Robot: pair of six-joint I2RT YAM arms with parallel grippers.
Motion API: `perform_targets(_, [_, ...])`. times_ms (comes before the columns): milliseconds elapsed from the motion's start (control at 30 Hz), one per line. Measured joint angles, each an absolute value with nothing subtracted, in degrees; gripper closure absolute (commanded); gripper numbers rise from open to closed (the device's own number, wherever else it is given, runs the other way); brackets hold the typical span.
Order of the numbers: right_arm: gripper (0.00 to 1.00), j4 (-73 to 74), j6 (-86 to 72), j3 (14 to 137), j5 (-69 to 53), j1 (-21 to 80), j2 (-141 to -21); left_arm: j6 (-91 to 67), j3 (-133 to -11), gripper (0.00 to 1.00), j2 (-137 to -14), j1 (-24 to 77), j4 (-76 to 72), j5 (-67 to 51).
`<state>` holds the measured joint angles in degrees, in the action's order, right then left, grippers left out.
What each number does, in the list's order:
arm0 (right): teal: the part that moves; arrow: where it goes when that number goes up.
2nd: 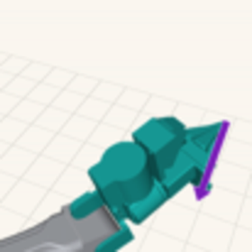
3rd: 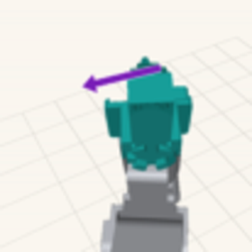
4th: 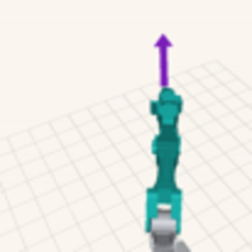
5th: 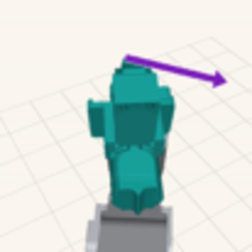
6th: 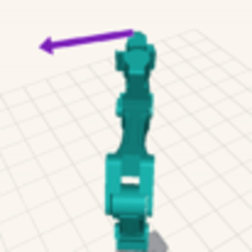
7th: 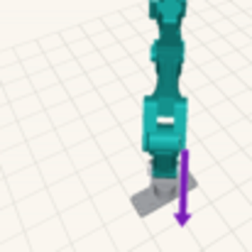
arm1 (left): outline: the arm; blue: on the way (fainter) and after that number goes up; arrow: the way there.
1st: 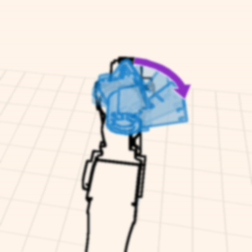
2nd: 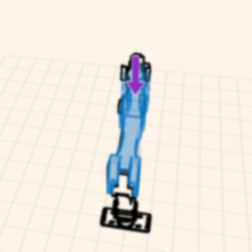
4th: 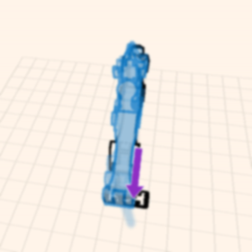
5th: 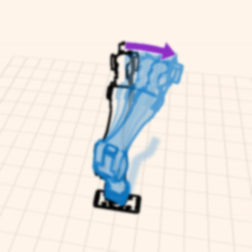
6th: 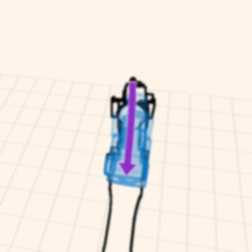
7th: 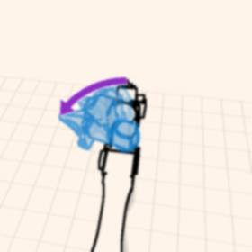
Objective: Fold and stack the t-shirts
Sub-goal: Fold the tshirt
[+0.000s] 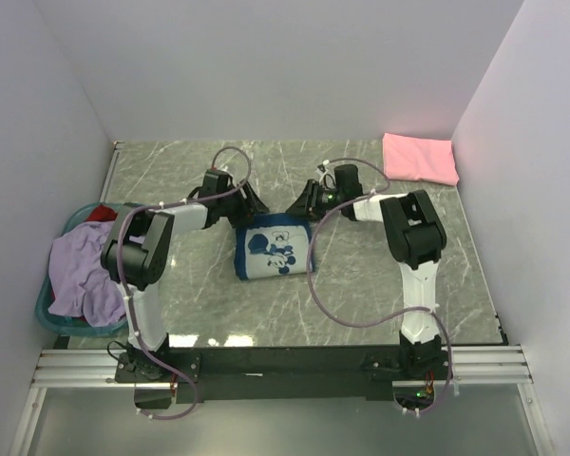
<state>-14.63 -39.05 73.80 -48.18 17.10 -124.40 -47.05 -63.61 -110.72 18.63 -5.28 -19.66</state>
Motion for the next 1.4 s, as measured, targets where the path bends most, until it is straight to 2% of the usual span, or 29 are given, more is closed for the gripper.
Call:
perform_targets(100, [0.55, -18.0, -42.6, 75.0, -49.9, 16.0, -127.8, -47.5, -65.8, 0.29, -113.6, 17.3, -8.4, -21.1])
perform_targets(333, [0.55, -21.3, -46.2, 74.9, -51.0, 14.9, -128.3, -47.4, -66.6, 0.16, -114.0, 16.7, -9.6, -22.2])
perform_targets(467, [0.55, -21.4, -46.9, 71.4, -50.1, 14.9, -124.3, -47.1, -66.0, 0.18, -110.7, 16.7, -6.0, -20.4])
perform_targets(600, [0.56, -21.9, -48.0, 65.8, -49.9, 15.3, -115.2, -47.3, -61.3, 0.22, -101.8, 16.5, -3.2, -19.0])
perform_targets(700, [0.56, -23.5, -48.4, 62.5, -50.1, 16.4, -109.1, -47.8, -56.1, 0.29, -93.6, 16.7, -3.9, -19.1])
perform_targets(800, [0.57, -26.1, -48.8, 59.7, -50.7, 18.7, -107.1, -49.3, -50.4, 0.46, -88.7, 16.8, -6.4, -19.8])
perform_targets(833, [0.57, -27.4, -49.3, 58.4, -50.7, 19.3, -107.1, -49.8, -49.0, 0.63, -88.4, 16.9, -7.1, -20.1])
perform_targets(933, [0.59, -30.6, -51.1, 54.7, -51.6, 20.4, -109.6, -52.2, -44.2, 0.9, -90.7, 16.9, -10.4, -21.6])
perform_targets(1000, [0.59, -31.2, -51.6, 53.7, -51.8, 20.1, -113.3, -54.0, -41.0, 0.94, -93.9, 16.4, -12.9, -23.2])
perform_targets(1167, [0.59, -31.4, -51.3, 53.2, -53.6, 17.7, -119.1, -58.3, -36.8, 0.94, -98.3, 13.5, -19.4, -27.4])
perform_targets(1400, [0.6, -29.8, -48.3, 53.3, -54.2, 16.4, -117.8, -58.6, -34.7, 0.8, -94.0, 10.4, -16.7, -26.5])
